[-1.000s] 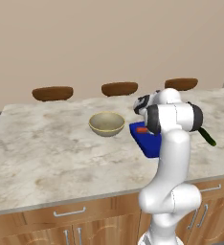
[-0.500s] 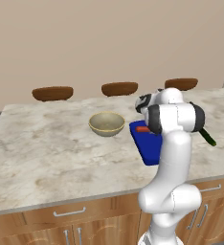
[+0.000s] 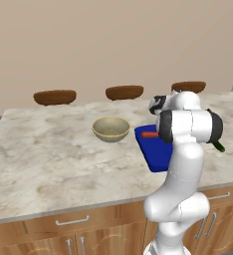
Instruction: Place the two vegetables and bowl onto the tray for setting up a vegetable dip station.
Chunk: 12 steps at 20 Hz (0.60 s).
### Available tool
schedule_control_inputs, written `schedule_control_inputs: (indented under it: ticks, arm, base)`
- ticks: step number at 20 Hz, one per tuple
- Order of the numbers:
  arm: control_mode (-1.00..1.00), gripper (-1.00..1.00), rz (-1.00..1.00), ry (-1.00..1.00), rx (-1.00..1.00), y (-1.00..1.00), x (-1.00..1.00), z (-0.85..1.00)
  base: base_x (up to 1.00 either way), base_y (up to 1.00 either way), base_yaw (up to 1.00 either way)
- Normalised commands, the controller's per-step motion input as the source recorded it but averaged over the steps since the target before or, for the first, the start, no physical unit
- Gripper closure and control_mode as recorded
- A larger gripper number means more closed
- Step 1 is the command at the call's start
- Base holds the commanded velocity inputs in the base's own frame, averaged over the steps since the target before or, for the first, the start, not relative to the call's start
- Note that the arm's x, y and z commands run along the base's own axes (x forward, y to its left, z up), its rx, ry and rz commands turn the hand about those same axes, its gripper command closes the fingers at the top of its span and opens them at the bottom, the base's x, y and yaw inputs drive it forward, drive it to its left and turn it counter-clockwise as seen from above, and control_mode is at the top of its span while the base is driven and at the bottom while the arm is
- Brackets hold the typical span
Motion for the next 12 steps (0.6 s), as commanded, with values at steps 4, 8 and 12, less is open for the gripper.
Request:
schedule_control_inputs:
  ticks: [4,8,12]
  arm:
    - [-1.00,-1.00,-0.17,0.00,0.00,-0.12,-0.36,0.36]
    - [-1.00,-1.00,-0.24,0.01,0.00,-0.01,-0.17,0.39]
    - [-1.00,-1.00,-0.27,0.01,0.00,0.00,-0.12,0.35]
  base:
    - [0.00,0.00,0.00]
    - [0.00,0.00,0.00]
    - [0.00,0.00,0.00]
